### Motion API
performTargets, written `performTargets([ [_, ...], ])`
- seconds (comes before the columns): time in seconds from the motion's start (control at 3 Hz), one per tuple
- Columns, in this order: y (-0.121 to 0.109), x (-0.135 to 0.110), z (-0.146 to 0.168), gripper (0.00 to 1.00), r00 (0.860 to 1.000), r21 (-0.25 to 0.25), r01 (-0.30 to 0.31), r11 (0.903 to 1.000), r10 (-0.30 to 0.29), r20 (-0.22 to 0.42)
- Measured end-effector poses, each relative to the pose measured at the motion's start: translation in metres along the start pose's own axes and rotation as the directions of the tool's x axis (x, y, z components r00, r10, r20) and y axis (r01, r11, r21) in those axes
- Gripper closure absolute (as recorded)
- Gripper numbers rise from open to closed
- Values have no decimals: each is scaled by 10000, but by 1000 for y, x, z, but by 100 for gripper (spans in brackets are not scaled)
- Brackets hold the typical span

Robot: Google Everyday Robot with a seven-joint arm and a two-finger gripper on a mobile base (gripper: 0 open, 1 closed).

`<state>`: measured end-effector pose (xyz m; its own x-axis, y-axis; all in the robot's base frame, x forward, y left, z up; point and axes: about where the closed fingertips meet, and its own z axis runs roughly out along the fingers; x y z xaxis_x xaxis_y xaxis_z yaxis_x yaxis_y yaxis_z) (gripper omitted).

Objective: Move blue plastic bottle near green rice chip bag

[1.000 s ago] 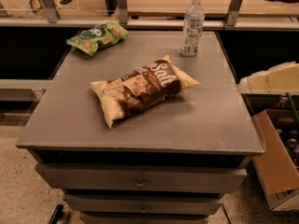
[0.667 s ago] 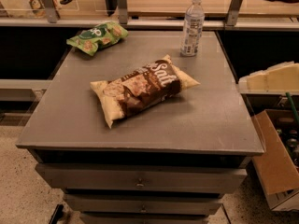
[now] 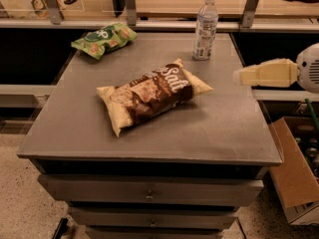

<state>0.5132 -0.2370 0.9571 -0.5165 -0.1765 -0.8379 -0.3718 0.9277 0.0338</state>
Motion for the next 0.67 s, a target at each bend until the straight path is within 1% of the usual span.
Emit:
performTargets([
  [0.33,8,-9,24,0,9998,-259,-20,9997,26,203],
  [0.67,11,-18,53,0,9991,-303,90,9995,-78,405],
])
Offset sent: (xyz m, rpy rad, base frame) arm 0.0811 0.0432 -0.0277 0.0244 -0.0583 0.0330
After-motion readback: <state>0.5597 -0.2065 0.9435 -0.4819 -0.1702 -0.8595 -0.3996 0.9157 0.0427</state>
